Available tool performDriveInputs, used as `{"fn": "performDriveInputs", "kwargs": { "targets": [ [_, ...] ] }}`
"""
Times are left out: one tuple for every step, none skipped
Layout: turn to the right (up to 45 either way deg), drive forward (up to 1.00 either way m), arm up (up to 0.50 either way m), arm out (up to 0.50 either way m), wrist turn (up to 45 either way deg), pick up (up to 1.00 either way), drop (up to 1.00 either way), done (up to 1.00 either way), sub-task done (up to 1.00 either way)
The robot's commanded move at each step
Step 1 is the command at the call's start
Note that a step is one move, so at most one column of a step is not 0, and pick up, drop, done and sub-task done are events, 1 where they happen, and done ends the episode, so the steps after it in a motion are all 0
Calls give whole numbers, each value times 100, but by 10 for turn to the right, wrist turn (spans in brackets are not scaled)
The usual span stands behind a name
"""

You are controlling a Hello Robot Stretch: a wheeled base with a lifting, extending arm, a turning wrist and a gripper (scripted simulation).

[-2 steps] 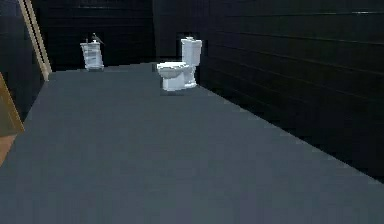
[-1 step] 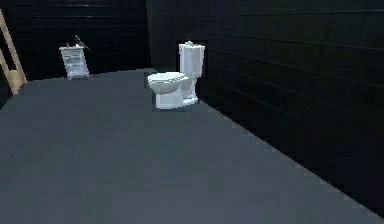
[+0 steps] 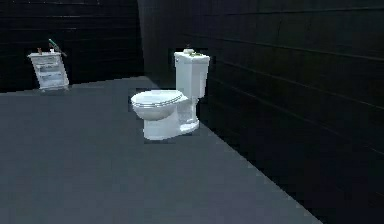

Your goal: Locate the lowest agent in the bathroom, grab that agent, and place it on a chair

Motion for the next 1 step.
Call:
{"fn": "performDriveInputs", "kwargs": {
  "targets": [
    [0,100,0,0,0,0,0,0,0]
  ]
}}
